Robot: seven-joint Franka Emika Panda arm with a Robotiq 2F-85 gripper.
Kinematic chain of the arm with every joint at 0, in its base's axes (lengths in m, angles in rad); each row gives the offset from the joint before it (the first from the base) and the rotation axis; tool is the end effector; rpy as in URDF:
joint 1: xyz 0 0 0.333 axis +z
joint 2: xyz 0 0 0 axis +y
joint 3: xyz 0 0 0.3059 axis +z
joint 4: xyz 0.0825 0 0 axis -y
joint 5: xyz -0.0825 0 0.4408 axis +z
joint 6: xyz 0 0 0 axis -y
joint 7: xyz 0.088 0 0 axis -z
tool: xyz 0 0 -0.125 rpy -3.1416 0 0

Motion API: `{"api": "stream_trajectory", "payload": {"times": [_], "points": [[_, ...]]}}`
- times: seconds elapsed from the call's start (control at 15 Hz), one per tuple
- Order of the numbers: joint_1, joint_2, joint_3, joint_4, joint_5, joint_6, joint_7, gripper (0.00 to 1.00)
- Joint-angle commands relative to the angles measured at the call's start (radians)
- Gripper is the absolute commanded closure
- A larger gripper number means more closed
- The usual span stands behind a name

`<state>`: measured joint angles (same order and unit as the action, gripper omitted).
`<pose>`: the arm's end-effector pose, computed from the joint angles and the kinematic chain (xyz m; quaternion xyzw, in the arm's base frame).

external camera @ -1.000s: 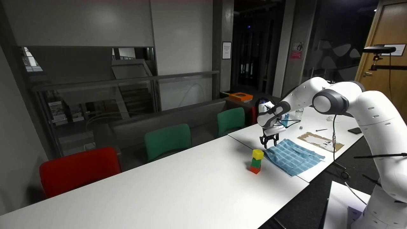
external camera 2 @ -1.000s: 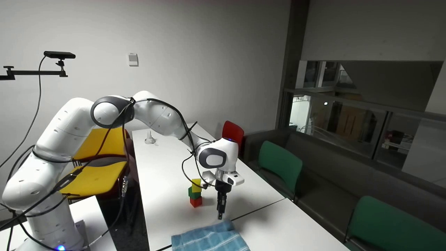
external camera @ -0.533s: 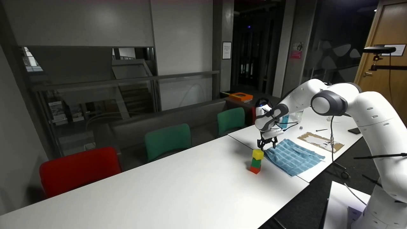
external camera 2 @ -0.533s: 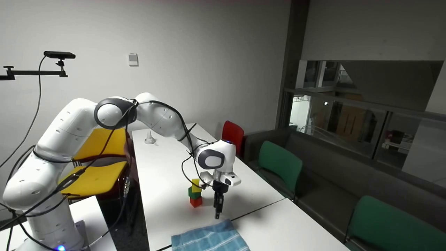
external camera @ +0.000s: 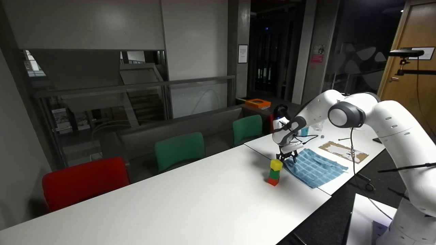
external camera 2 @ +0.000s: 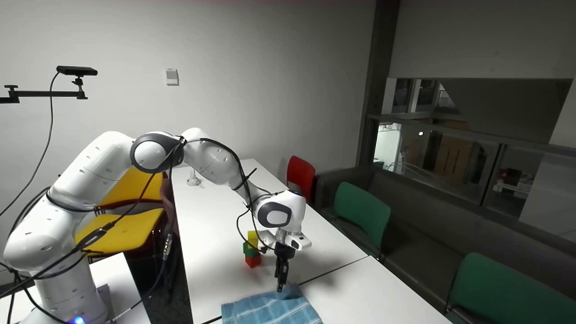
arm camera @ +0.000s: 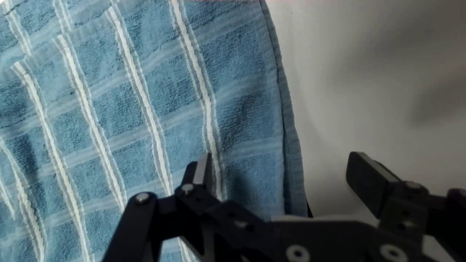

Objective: Unfold the cloth

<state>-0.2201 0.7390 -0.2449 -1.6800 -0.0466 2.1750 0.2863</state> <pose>0.6088 -0.3042 0.0987 0.9323 -0.3283 -0.1206 0.0920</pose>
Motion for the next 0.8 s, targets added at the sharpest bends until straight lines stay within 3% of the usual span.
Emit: {"api": "stream_trajectory", "payload": {"times": [0.0,0.47,0.73], "points": [[0.019,0.032,-0.032,0.042,-0.025,-0.031,0.029,0.0],[0.044,0.067,-0.076,0.064,-0.062,-0.039,0.099,0.0],[0.053,0.076,-0.087,0.07,-0.069,-0.048,0.114,0.08]]}}
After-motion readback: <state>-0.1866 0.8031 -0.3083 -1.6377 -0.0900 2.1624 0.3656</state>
